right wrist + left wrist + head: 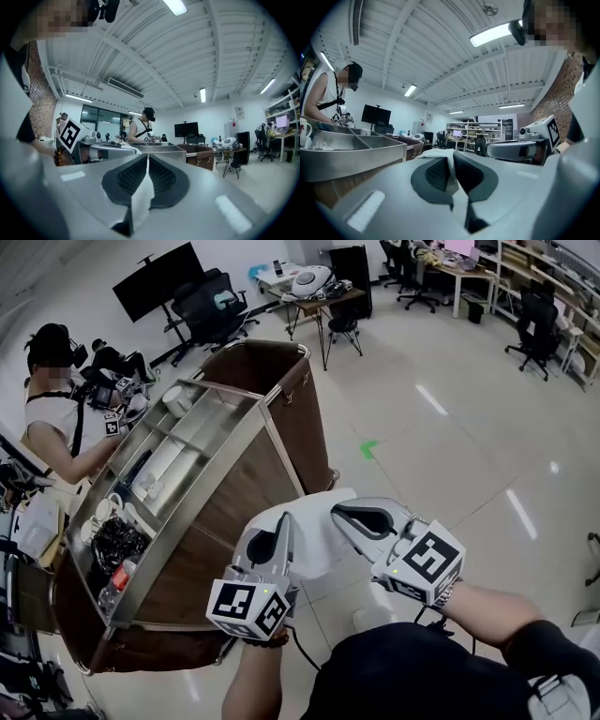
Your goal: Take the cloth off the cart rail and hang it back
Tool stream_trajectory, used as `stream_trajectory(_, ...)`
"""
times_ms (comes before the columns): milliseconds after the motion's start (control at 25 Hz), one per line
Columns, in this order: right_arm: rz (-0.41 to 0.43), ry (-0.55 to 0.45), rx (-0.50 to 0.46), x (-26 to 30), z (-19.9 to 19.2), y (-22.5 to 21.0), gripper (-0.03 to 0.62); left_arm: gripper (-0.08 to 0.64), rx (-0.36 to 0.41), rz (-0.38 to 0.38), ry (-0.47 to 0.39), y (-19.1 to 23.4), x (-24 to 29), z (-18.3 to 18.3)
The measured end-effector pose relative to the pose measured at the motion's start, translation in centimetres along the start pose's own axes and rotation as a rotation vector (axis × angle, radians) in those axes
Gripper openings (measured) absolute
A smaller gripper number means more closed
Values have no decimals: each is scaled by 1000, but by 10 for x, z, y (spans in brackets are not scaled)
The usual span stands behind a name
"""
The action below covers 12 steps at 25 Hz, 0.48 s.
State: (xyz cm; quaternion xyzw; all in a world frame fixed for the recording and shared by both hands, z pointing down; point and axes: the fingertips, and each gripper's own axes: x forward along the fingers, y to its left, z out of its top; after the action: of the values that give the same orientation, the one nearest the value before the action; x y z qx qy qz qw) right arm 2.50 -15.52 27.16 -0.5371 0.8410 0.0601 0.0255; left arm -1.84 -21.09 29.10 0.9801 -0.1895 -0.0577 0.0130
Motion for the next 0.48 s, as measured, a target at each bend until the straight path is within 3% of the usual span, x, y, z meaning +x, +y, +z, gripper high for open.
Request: stream_trajectory(480,-41,-6,-14,29,3,-93,15,11,31,-73,46,32,115,10)
